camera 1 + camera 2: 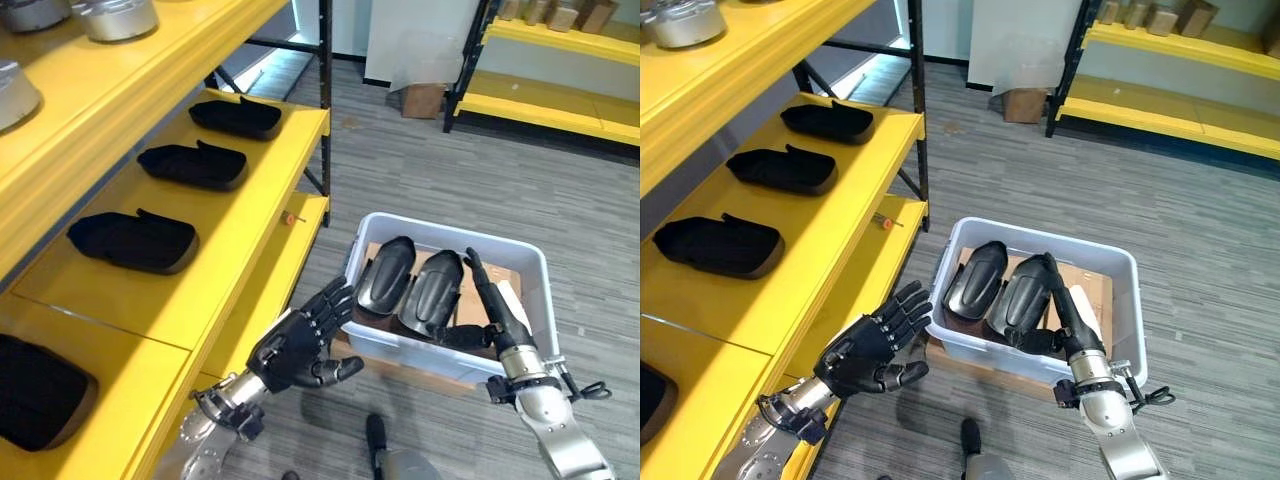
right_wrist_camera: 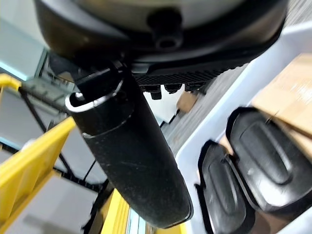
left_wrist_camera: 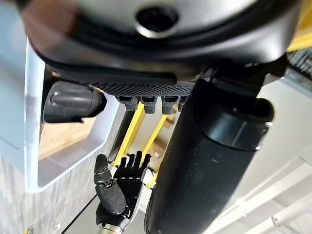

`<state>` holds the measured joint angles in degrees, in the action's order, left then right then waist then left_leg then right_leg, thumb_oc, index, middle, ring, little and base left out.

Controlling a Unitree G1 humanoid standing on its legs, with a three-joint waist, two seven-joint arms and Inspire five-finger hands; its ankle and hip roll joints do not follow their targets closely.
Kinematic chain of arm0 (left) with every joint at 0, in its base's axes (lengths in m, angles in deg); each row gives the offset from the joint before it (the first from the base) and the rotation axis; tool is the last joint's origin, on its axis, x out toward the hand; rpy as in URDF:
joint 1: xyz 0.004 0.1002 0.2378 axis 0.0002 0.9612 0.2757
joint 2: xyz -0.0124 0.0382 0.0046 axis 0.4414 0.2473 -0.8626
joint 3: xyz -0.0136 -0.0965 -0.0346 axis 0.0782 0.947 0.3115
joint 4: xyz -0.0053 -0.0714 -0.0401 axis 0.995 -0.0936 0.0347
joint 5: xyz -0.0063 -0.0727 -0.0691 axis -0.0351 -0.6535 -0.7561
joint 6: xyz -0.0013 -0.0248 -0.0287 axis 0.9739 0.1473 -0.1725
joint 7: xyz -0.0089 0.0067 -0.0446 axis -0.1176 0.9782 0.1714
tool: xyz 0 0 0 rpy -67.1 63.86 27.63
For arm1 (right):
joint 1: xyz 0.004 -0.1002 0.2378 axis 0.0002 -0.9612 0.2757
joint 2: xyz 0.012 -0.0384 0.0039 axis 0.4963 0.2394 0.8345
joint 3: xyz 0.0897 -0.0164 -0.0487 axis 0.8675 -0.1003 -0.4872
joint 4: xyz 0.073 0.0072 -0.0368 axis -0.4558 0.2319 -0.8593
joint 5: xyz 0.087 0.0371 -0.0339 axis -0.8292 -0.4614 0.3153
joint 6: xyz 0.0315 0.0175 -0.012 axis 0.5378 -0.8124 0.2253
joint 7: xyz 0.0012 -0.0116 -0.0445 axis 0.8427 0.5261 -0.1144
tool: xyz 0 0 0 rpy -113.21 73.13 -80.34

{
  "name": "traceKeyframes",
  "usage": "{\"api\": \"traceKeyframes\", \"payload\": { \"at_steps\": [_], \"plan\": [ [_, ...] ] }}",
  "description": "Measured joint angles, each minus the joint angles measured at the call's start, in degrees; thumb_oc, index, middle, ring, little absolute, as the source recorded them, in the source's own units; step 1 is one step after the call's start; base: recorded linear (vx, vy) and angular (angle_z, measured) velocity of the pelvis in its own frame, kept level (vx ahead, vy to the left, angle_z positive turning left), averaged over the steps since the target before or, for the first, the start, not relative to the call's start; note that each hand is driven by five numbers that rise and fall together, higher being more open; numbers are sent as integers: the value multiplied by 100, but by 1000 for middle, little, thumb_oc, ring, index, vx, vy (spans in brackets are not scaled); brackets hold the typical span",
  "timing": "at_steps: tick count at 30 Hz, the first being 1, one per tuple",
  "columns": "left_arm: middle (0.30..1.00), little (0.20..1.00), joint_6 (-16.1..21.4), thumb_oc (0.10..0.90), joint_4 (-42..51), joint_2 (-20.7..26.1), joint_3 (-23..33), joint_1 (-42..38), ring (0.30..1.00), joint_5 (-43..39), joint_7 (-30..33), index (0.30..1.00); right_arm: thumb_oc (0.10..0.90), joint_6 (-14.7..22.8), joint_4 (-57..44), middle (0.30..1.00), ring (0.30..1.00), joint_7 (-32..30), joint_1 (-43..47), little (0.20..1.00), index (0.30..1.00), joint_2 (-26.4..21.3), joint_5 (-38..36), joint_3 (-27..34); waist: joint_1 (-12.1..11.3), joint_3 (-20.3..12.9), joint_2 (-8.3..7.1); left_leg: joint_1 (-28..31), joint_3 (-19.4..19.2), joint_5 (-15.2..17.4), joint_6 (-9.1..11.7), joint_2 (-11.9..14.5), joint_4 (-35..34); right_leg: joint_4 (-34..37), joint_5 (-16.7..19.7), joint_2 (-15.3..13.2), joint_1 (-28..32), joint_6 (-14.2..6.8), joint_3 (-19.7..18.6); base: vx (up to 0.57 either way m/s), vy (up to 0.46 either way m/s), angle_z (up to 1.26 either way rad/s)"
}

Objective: Move parts from the plastic box to the shelf.

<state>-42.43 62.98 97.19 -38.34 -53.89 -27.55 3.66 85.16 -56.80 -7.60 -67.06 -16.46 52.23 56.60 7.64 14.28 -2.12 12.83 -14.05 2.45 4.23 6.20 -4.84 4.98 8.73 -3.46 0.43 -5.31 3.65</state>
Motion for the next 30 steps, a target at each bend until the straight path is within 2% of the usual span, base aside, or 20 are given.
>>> {"api": "traceKeyframes", "payload": {
  "at_steps": [4,6,8,13,14,15,16,17,18,19,21,22,23,24,25,26,27,28,30],
  "plan": [
    [1000,1000,-37,900,11,8,18,-143,1000,156,2,1000,900,-58,257,1000,1000,-23,7,1000,1000,4,6,-17,21,-2,206,14,-143,-45,50,175,23,-83,-55,-4,-113,-62,419,21,-279,-17],
    [1000,1000,-47,900,11,-49,14,-153,1000,157,14,1000,900,-65,271,1000,1000,-10,8,1000,1000,-37,107,-32,58,-5,392,10,-155,-71,87,247,25,-39,-16,91,-103,40,450,52,-353,-9],
    [1000,1000,-69,900,11,-66,4,-212,1000,157,35,1000,900,-81,276,1000,1000,3,15,1000,1000,-108,213,-64,89,-7,496,40,-169,-74,81,296,26,-4,32,170,-65,221,449,28,-193,-6],
    [1000,1000,-74,900,3,-252,-3,-299,1000,159,162,1000,900,-81,276,1000,1000,-1,19,1000,1000,-219,328,-57,124,-8,543,82,-276,-113,106,418,21,-7,52,307,-35,345,438,16,-274,-3],
    [1000,1000,44,900,-230,-452,-81,-384,1000,178,180,1000,900,124,661,1000,1000,-3,66,1000,1000,-206,319,-27,263,19,618,-69,-168,-137,194,542,223,-353,-170,297,-116,496,551,9,-647,51],
    [1000,1000,117,900,-694,-698,-107,-566,1000,181,302,1000,900,275,1014,1000,1000,-12,82,1000,1000,-216,321,16,304,13,644,-207,-89,-89,171,560,450,-1436,-857,220,-450,516,703,-16,-264,54],
    [1000,1000,116,900,-797,-872,-95,-575,1000,201,513,1000,900,93,1021,1000,1000,37,38,1000,1000,-173,295,101,234,-19,642,-262,-227,35,164,597,558,-2450,-1309,137,-859,541,754,-7,-152,18],
    [1000,1000,122,900,-720,-741,-44,-383,1000,228,620,1000,900,55,1000,1000,1000,40,17,1000,1000,-155,258,5,149,-142,448,-275,-330,48,155,461,568,-2617,-1527,33,-1040,534,731,9,-128,-31],
    [1000,1000,118,900,-768,-591,-37,-381,1000,271,660,1000,900,83,985,1000,1000,82,58,1000,1000,-168,245,-8,128,-119,426,-300,-378,72,163,471,610,-2606,-1630,9,-1065,685,651,23,-109,-39],
    [1000,1000,93,900,-789,-450,-46,-379,1000,400,710,1000,900,87,951,1000,1000,87,76,1000,1000,-143,215,2,157,-123,469,-379,-436,59,-3,522,644,-2452,-1581,51,-1056,689,665,45,-132,-14],
    [1000,1000,86,900,-790,-267,-48,-428,1000,463,762,1000,900,98,862,1000,1000,108,-9,1000,1000,-157,206,31,338,-111,511,-487,-648,-156,-63,557,842,-2309,-1495,131,-936,738,694,88,-42,2],
    [1000,1000,96,900,-784,-277,-57,-446,1000,473,764,1000,900,110,857,1000,1000,108,-43,1000,1000,-166,205,33,339,-108,505,-473,-587,-119,-37,533,886,-2240,-1473,145,-847,764,653,124,20,-7],
    [1000,1000,120,900,-773,-277,-68,-479,1000,570,762,1000,900,119,856,1000,1000,103,-63,1000,1000,-165,205,31,347,-94,494,-505,-495,-55,-4,439,850,-2142,-1437,161,-765,772,596,157,37,-35],
    [1000,1000,127,900,-744,-280,-91,-524,1000,591,762,1000,900,130,851,1000,1000,95,-60,1000,1000,-167,205,-1,309,-54,463,-825,-240,81,20,40,710,-1611,-1176,174,-554,856,376,120,21,-39],
    [1000,1000,127,900,-744,-281,-103,-533,1000,595,762,1000,900,135,847,1000,1000,107,-74,1000,1000,-165,206,-7,297,-6,474,-979,-85,14,42,-170,493,-1290,-1023,179,-376,850,280,90,17,-44],
    [1000,1000,125,900,-744,-281,-106,-528,1000,602,764,1000,900,138,846,1000,1000,110,-106,1000,1000,-159,211,-23,278,17,477,-1105,44,-121,59,-233,418,-1075,-931,207,-238,857,234,94,44,-49],
    [1000,1000,121,900,-748,-282,-108,-516,1000,608,769,1000,900,140,844,1000,1000,118,-149,1000,1000,-165,212,-58,165,39,495,-1204,203,-246,39,-202,367,-967,-890,269,-126,833,152,129,62,-66],
    [1000,1000,120,900,-747,-281,-108,-499,1000,608,770,1000,900,171,841,1000,1000,130,-197,1000,1000,-162,213,-87,129,39,504,-1324,175,-289,3,-94,498,-931,-886,291,-58,833,176,135,65,-77],
    [1000,1000,121,900,-755,-279,-105,-503,1000,607,754,1000,900,229,669,1000,1000,156,-318,1000,1000,-172,191,-111,153,40,493,-1425,166,-258,-58,-53,646,-842,-880,248,56,824,185,122,59,-65]
  ]
}}
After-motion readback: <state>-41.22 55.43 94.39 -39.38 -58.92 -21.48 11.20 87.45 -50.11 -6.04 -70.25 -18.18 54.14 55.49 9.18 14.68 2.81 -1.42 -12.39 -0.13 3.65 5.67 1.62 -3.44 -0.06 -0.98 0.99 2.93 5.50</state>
